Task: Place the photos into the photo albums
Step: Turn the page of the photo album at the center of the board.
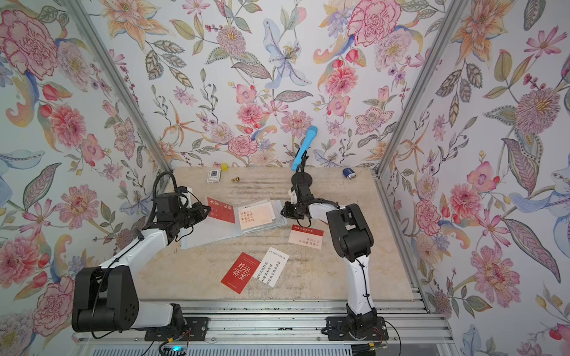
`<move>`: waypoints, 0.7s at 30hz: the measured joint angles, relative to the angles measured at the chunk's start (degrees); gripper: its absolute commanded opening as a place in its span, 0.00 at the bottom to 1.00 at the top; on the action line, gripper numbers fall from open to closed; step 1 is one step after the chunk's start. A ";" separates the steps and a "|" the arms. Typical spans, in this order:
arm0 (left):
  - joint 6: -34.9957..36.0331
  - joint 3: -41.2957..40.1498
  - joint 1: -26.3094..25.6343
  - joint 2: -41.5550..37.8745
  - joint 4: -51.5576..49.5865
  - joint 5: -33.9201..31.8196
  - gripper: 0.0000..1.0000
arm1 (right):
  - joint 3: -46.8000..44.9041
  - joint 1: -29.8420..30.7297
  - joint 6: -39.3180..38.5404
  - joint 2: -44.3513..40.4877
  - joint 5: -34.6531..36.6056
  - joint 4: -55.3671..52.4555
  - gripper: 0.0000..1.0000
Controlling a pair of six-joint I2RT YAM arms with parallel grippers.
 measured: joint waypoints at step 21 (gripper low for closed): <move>-4.83 8.28 -12.44 9.25 5.20 -1.29 0.39 | -1.88 0.48 0.37 -1.27 -0.04 0.52 0.26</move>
